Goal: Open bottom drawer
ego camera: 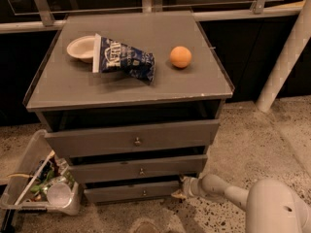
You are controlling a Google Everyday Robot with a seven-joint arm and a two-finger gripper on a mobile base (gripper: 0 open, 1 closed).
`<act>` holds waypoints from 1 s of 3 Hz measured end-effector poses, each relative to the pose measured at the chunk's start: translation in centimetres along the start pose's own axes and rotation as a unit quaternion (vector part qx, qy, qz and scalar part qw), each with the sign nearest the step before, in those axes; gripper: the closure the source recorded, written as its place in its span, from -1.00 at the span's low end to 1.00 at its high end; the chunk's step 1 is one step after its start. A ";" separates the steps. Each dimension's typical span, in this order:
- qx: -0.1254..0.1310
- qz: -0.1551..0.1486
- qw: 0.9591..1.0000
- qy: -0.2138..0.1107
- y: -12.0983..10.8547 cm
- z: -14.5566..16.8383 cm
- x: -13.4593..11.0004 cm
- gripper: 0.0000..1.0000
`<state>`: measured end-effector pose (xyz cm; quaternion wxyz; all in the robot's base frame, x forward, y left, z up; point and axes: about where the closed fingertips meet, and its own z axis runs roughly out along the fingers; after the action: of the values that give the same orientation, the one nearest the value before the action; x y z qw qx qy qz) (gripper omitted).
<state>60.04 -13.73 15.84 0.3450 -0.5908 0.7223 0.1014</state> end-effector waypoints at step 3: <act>0.000 0.000 1.000 0.000 -0.3 -0.8 -0.4 1.00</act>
Offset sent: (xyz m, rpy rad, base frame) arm -0.0043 0.0032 0.0225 0.1127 0.0151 0.0802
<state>60.00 -13.96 16.75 0.3450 -0.5907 0.7223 0.1014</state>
